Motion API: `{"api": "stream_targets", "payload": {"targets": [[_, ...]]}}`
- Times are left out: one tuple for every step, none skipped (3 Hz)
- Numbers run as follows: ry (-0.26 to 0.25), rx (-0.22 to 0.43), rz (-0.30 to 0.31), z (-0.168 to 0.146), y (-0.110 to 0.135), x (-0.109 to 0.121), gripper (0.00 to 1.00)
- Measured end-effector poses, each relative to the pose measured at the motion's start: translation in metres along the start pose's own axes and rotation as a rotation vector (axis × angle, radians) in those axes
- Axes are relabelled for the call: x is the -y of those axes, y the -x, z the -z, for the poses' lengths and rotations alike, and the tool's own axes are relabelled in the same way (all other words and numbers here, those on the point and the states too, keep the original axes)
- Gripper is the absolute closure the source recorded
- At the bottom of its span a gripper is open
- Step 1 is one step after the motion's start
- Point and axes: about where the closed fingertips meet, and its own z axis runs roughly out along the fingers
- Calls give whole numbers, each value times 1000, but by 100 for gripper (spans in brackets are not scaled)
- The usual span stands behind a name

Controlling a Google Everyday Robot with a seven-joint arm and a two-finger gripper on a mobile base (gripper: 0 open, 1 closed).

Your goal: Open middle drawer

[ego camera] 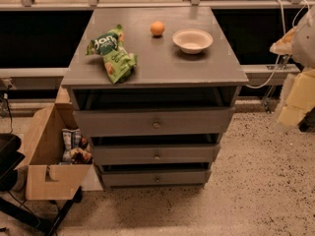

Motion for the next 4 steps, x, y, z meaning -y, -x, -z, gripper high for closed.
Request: {"api": "stream_targets", "payload": {"targets": [[0,0,0,0,0,0,0],[-19,7,-4,-5,2,1,0],[11,59,-18,-48,9,-9,0],[30,73,-36,-119,24,-29,0]]}}
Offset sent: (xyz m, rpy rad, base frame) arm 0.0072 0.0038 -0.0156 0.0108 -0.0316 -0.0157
